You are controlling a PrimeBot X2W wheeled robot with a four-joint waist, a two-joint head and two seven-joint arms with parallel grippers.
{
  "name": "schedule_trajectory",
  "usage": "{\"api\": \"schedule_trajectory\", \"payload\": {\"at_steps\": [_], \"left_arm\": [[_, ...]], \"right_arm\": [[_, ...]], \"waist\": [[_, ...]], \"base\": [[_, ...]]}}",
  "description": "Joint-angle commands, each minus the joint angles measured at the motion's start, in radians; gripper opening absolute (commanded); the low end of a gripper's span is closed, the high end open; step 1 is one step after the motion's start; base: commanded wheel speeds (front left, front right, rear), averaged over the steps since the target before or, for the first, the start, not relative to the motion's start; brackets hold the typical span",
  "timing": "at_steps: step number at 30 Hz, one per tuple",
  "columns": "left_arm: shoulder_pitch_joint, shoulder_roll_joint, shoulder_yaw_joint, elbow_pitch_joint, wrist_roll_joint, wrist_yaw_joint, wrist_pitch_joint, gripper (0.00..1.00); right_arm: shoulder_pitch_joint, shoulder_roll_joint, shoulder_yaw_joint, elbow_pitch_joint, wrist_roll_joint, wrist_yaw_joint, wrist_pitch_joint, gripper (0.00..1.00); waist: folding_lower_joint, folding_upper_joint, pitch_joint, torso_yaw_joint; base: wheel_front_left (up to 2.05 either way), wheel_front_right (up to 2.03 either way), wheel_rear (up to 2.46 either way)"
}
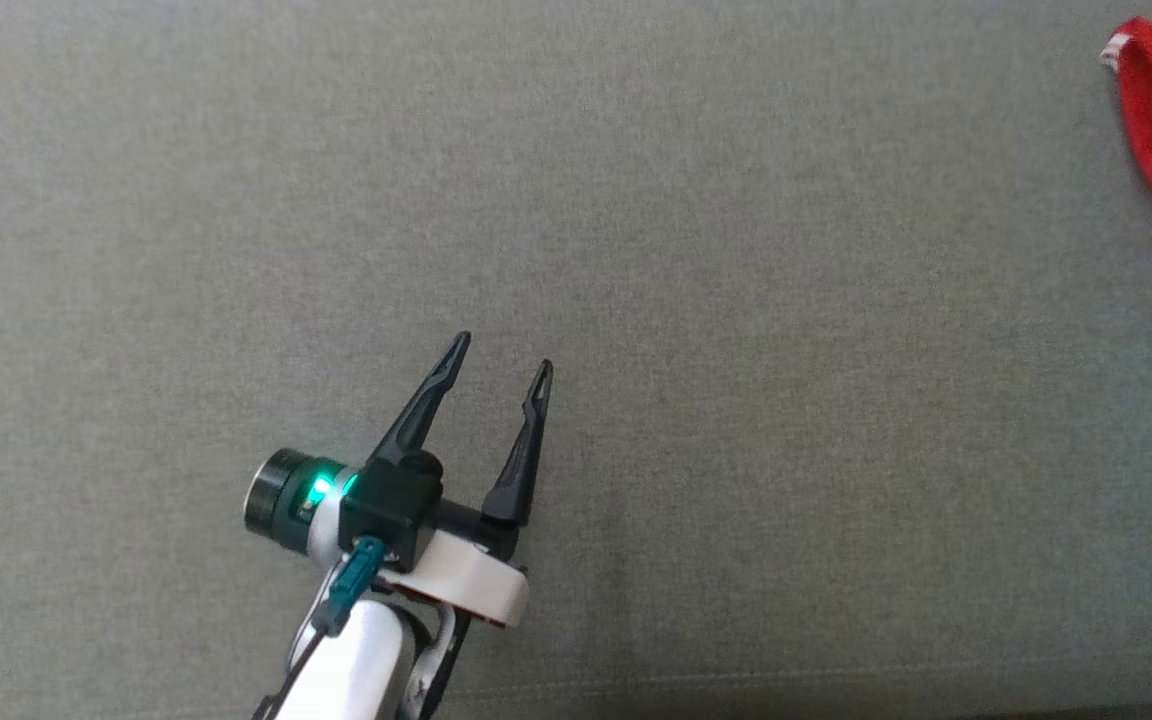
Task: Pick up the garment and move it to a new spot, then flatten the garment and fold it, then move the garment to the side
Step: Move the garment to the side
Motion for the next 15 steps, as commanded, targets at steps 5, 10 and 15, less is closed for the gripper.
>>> {"api": "schedule_trajectory", "payload": {"at_steps": [5, 10, 15], "left_arm": [[0.031, -0.005, 0.062, -0.024, -0.012, 0.023, -0.012, 1.0], [0.11, -0.005, 0.132, -0.024, -0.053, 0.045, -0.012, 1.0], [0.182, -0.005, 0.192, -0.02, -0.076, 0.052, -0.012, 1.0]], "right_arm": [[0.141, 0.178, -0.035, -0.072, -0.043, -0.001, -0.042, 1.0], [0.271, 0.355, -0.047, -0.113, -0.031, -0.001, -0.106, 1.0], [0.388, 0.481, -0.025, -0.128, -0.015, -0.001, -0.214, 1.0]], "waist": [[-0.0002, 0.0, -0.125, 0.015], [-0.0002, 0.0, -0.231, 0.021], [-0.0002, 0.0, -0.322, 0.028]], "base": [[0.0, 0.0, 0.0], [0.0, 0.0, 0.0], [0.0, 0.0, 0.0]]}}
